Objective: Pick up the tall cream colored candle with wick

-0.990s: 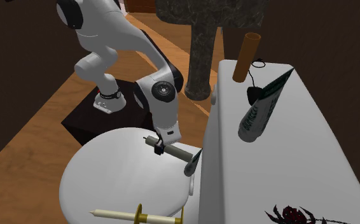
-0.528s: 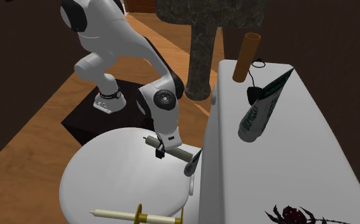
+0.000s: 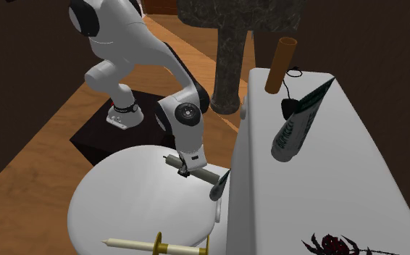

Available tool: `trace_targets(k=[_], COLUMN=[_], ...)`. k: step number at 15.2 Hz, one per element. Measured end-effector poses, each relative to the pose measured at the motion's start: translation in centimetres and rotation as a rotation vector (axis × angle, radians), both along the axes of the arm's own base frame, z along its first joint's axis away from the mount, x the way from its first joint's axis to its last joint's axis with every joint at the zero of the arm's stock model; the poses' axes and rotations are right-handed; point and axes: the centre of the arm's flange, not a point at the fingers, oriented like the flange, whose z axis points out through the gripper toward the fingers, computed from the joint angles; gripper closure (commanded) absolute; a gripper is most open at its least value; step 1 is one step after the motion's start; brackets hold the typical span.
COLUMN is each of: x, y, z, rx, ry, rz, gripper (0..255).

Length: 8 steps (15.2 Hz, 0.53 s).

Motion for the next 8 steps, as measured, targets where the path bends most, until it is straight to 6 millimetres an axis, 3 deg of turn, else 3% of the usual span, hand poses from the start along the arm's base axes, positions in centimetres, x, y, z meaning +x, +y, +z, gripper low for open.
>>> trace_targets(k=[3,8], x=[0.0,0.0], y=[0.0,-0.2], z=[0.2,2.7], rx=[0.000,0.000], ry=[0.000,0.000], rz=[0.000,0.000], gripper=[255,255])
